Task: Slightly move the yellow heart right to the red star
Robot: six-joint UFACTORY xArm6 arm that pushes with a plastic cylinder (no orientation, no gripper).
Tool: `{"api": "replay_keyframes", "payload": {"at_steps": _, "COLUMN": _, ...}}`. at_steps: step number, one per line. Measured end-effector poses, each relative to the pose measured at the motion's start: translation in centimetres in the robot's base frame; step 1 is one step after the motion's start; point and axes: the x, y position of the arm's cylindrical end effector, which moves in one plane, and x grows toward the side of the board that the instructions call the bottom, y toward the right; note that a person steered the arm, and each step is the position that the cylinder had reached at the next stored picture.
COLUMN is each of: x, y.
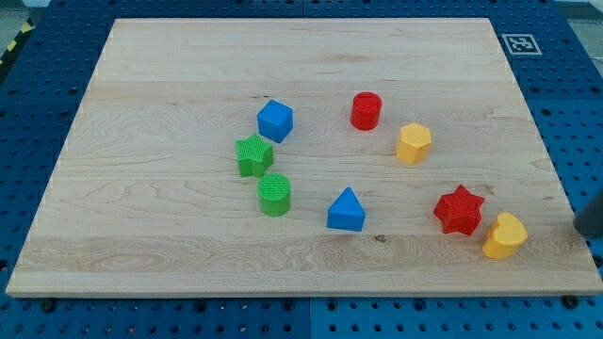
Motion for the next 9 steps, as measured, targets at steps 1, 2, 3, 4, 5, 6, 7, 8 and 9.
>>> {"api": "replay_keyframes", "payload": {"at_steps": 1, "x": 3.2, "y": -1.9}}
{"api": "replay_keyframes", "payload": {"at_steps": 2, "x": 3.1, "y": -2.3}}
{"api": "replay_keyframes", "payload": {"at_steps": 3, "x": 2.0, "y": -5.7}}
{"api": "replay_keyframes", "payload": {"at_steps": 4, "x": 2.0, "y": -6.0}}
{"api": "replay_keyframes", "payload": {"at_steps": 5, "x": 2.1, "y": -7.7}}
{"api": "replay_keyframes", "payload": {"at_steps": 6, "x": 2.1, "y": -8.6}}
{"api": "replay_keyframes", "payload": {"at_steps": 7, "x": 2.2, "y": -9.0}}
{"api": "replay_keyframes", "payload": {"at_steps": 8, "x": 2.3, "y": -9.8}}
{"api": "replay_keyframes", "payload": {"at_steps": 9, "x": 2.2, "y": -10.9}}
